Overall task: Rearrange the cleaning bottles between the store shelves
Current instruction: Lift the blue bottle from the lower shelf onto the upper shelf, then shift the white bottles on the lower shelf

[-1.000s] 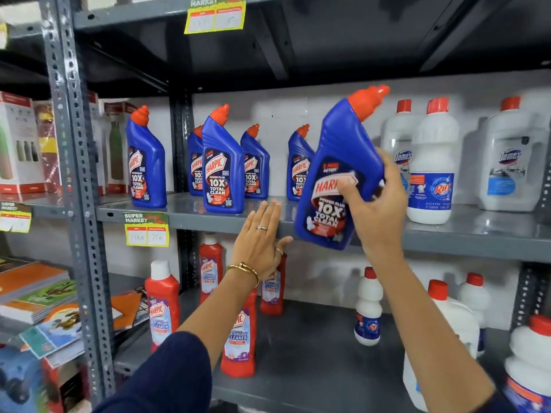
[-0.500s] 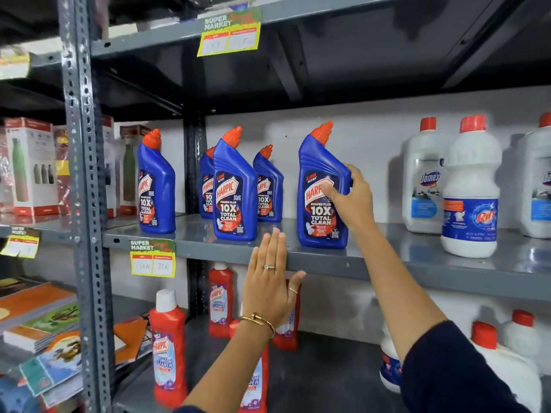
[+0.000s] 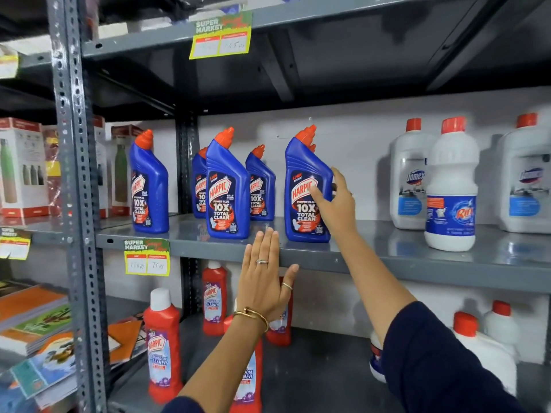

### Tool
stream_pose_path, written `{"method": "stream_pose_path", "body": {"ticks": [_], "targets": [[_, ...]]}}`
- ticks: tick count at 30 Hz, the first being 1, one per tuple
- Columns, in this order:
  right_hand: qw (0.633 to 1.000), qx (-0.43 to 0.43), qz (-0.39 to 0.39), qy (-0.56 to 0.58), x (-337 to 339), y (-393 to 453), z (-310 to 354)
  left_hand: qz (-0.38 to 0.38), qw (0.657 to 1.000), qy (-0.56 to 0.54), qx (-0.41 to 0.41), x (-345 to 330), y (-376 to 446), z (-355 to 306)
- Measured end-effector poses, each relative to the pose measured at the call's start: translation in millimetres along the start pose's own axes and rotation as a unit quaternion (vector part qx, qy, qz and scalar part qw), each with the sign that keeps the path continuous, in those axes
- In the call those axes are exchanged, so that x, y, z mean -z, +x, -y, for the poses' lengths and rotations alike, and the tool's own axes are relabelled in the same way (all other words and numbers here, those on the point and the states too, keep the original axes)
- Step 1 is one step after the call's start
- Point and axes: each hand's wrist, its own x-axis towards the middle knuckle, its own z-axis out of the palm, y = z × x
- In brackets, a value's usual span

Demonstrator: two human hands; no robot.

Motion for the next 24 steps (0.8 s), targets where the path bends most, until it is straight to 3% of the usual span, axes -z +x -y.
{"method": "stream_pose_path", "body": {"ticks": [8,13,18,24], "targets": [[0.979,0.114,-0.079,-0.148,56.2,-22.6,7.9,-0.015,0.998,-0.035,-0.052,-7.8,13.4,-59.4],[0.911,0.190,-0.121,-0.346,125.9,-29.5,6.5,-0.003,0.996,-0.036,-0.086,-21.2,21.4,-105.0],[0.895,0.165,-0.132,-0.392,176.8,-26.7,-2.0,0.009,0.993,-0.064,-0.103,-35.7,28.0,-141.1],[0.929,0.057,-0.125,-0.344,190.3,-15.7,-14.7,0.021,0.995,-0.033,-0.096,-52.2,32.1,-161.5]]}}
